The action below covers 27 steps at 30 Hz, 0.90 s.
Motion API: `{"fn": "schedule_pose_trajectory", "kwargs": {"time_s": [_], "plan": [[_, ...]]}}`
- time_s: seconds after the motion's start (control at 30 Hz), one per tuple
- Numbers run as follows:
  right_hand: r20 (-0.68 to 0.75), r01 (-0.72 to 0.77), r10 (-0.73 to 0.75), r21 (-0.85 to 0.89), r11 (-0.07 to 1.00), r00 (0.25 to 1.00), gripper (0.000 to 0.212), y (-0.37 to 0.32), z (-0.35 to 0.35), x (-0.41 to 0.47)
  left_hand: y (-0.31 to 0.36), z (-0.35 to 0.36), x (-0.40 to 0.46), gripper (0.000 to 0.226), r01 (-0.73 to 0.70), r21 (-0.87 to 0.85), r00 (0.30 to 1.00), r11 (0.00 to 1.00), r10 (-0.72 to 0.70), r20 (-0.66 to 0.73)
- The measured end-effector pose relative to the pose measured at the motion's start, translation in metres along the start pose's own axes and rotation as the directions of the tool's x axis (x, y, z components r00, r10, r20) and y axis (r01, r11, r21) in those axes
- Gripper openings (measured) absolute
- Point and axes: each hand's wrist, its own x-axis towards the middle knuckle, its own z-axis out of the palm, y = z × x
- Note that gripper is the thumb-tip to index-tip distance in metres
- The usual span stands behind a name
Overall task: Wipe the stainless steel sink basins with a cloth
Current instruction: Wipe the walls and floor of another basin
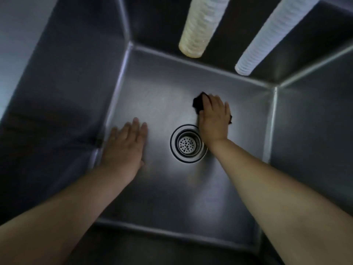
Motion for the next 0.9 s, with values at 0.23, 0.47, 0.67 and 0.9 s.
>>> {"fn": "schedule_pose_trajectory", "kwargs": {"time_s": [0.23,0.47,0.67,0.9], "plan": [[0.140,0.516,-0.526,0.101,0.850,0.839,0.062,-0.086,0.024,-0.058,-0.028,-0.013,-0.019,0.093,0.190,-0.085,0.975,0.978,-0.178,0.130],[0.344,0.850,-0.819,0.100,0.517,0.458,0.052,-0.040,0.009,-0.149,-0.033,-0.046,-0.050,0.042,0.040,-0.103,0.997,0.994,-0.034,0.064],[0.264,0.581,-0.536,-0.140,0.802,0.802,0.072,0.004,-0.011,-0.070,-0.038,-0.033,-0.059,0.048,0.031,-0.176,0.999,0.984,-0.024,0.043],[-0.070,0.417,-0.411,0.166,0.894,0.909,0.031,-0.008,-0.022,-0.033,-0.041,-0.028,-0.044,0.046,0.028,-0.169,0.999,0.985,-0.030,-0.013]]}}
